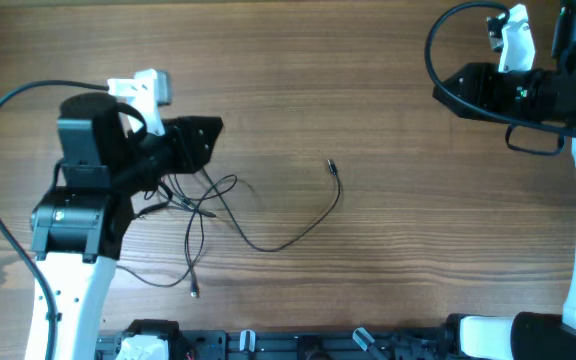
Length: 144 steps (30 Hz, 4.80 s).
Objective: Untangle cables
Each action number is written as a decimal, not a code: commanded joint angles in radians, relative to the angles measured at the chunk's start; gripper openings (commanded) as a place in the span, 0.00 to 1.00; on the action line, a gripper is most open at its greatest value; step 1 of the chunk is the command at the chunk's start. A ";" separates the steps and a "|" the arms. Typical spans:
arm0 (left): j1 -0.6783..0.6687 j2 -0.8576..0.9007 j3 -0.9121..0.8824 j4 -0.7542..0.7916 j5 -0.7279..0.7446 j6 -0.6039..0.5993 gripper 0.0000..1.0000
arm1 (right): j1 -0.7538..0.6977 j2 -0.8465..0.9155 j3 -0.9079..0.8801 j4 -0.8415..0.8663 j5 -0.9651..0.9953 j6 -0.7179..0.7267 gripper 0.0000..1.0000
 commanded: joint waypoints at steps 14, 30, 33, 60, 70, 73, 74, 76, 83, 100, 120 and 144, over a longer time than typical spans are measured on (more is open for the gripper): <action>-0.021 0.116 -0.066 -0.413 -0.438 -0.322 0.33 | 0.002 0.006 0.013 -0.005 -0.009 -0.006 0.52; -0.021 0.288 -0.166 0.019 -0.461 -0.377 0.04 | 0.002 0.006 0.013 -0.030 0.028 -0.006 0.55; -0.027 0.221 -0.088 0.016 -0.344 -0.369 0.04 | 0.002 0.006 0.013 -0.030 0.019 -0.006 0.55; -0.253 0.288 0.488 0.197 0.451 -0.260 0.04 | 0.241 -0.134 0.013 0.140 -0.174 0.124 0.58; -0.220 0.279 0.488 0.199 0.739 -0.163 0.04 | 0.294 0.110 0.013 0.203 -0.104 0.304 0.61; -0.192 0.275 0.488 0.199 0.739 -0.171 0.04 | 0.298 0.184 0.013 0.201 -0.101 0.311 0.61; -0.182 0.274 0.488 0.199 0.739 -0.175 0.04 | 0.301 0.211 0.013 0.201 -0.101 0.311 0.61; -0.160 0.270 0.488 0.200 0.738 -0.194 0.04 | 0.303 0.264 0.013 0.199 -0.102 0.309 0.61; -0.122 0.257 0.488 0.200 0.735 -0.212 0.04 | 0.322 0.362 0.013 0.235 -0.177 0.259 0.61; -0.095 0.257 0.488 0.211 0.673 -0.212 0.04 | 0.420 0.421 -0.019 0.352 -0.245 0.413 0.21; 0.461 0.117 0.489 0.359 0.686 -0.381 0.04 | 0.219 0.421 -0.129 0.186 0.209 0.335 0.12; 0.860 0.333 0.735 0.199 0.264 -0.278 0.04 | 0.080 0.421 -0.130 0.110 0.285 0.255 0.08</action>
